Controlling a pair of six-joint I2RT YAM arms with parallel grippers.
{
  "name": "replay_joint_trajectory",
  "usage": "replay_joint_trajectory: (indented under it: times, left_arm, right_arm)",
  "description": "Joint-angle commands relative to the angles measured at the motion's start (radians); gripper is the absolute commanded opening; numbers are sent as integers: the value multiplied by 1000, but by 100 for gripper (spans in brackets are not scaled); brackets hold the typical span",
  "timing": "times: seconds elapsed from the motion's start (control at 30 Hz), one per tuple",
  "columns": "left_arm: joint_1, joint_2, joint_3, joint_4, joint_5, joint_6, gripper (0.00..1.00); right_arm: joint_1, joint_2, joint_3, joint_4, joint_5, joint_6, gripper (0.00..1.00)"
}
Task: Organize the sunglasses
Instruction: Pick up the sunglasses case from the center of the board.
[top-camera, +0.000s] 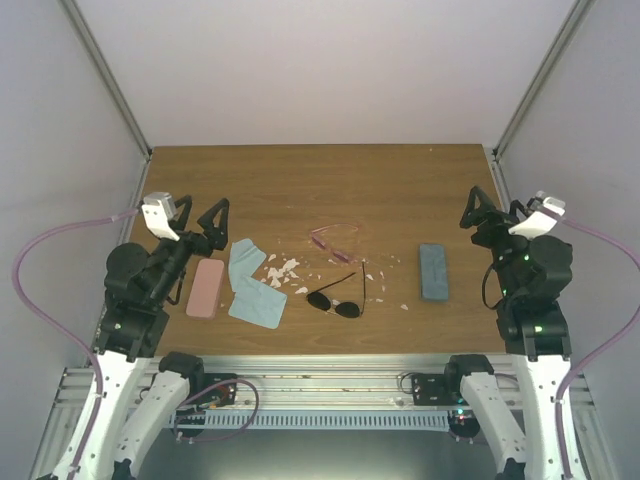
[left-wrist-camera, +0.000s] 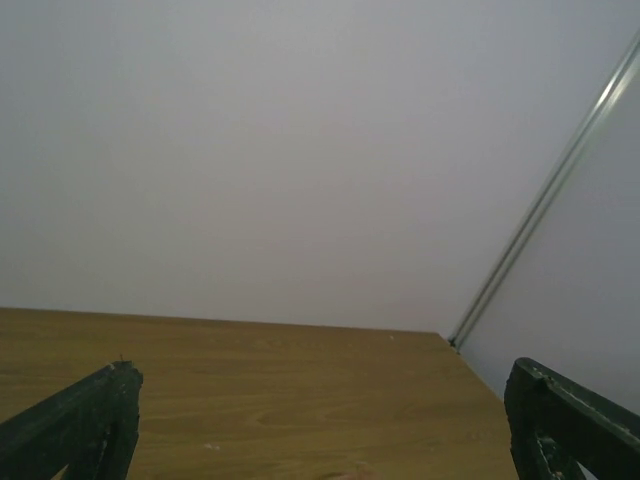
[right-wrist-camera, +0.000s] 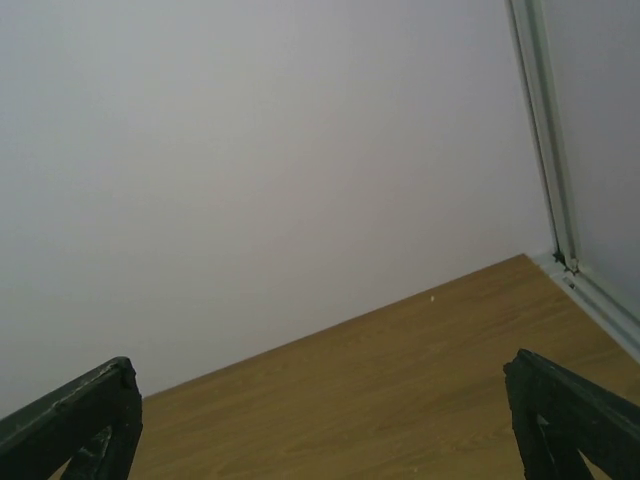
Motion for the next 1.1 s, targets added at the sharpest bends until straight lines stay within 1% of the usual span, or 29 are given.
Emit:
replay_joint_trajectory:
  times: [0.0, 0.13, 0.27, 0.43, 0.57, 0.67, 0.8, 0.9, 1.07]
  left_arm:
    - [24, 19, -45, 144, 118, -43, 98]
    - [33, 51, -89, 212, 164, -84, 99]
    - [37, 110, -114, 266, 246, -96, 99]
    - [41, 215, -118, 319, 401, -91, 99]
    - [41, 268, -119, 344, 460, -95, 99]
    - [41, 287, -123, 359, 485, -101, 99]
    - [41, 295, -137, 376, 495, -107, 99]
    - [42, 301, -140, 379, 499, -108, 99]
    - [42, 308, -141, 377, 491, -106, 99]
  right_arm:
    - [-30, 15, -23, -57, -77, 42, 98]
    - [-42, 44, -82, -93, -58, 72, 99]
    - [-47, 111, -161, -146, 33, 112, 99]
    - [-49, 250, -254, -182, 96, 148, 100]
    - [-34, 372, -294, -203, 96, 158, 100]
    - [21, 438, -321, -203, 138, 170, 100]
    - [60, 517, -362, -162, 101, 176, 100]
    - [89, 552, -377, -142, 75, 172, 100]
    - [156, 594, -387, -147, 114, 189, 100]
